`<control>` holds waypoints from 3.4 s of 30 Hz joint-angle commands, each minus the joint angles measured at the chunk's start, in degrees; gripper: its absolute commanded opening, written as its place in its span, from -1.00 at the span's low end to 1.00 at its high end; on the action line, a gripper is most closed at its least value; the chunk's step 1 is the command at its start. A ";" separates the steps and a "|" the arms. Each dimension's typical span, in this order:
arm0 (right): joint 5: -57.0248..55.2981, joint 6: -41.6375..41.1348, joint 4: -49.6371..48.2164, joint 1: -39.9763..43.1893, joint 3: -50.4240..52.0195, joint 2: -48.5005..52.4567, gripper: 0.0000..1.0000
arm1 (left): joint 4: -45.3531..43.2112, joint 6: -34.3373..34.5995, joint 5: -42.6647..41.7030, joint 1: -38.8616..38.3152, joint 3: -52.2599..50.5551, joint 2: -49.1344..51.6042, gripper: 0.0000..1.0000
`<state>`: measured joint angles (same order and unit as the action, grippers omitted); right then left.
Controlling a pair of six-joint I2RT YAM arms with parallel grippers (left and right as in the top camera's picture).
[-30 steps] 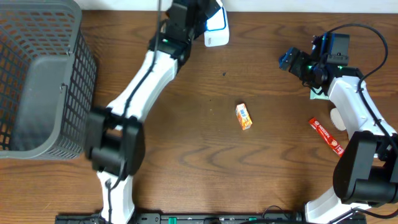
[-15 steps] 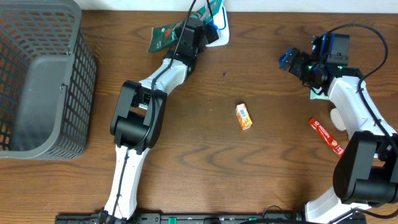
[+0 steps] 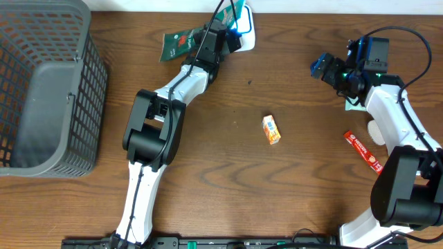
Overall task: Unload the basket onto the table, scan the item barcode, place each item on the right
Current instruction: 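Hold the green wipes packet barcode against the scanner with the left gripper, then carry the green wipes packet right and drop it near the Nescafe stick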
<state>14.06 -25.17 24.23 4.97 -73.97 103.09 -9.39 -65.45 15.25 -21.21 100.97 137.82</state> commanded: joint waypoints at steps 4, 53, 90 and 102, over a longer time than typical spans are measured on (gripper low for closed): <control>-0.50 0.59 0.02 0.28 -0.70 -1.42 0.99 | 0.92 -8.50 0.50 -1.07 0.52 0.11 -0.86; -0.50 0.59 0.02 0.28 -0.70 -1.42 0.98 | -6.82 -30.45 4.33 -0.11 0.52 0.11 -0.86; 20.15 5.16 5.60 4.02 -1.77 -3.87 0.35 | 43.10 50.97 -42.88 -4.17 0.52 -47.60 -0.86; 14.73 8.55 37.73 23.06 -18.16 -22.25 0.67 | 32.13 90.09 -48.43 -10.34 0.46 -39.56 -0.86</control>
<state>28.53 -17.78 56.93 23.79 -89.25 84.44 23.38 6.44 -31.16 -27.64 100.97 92.75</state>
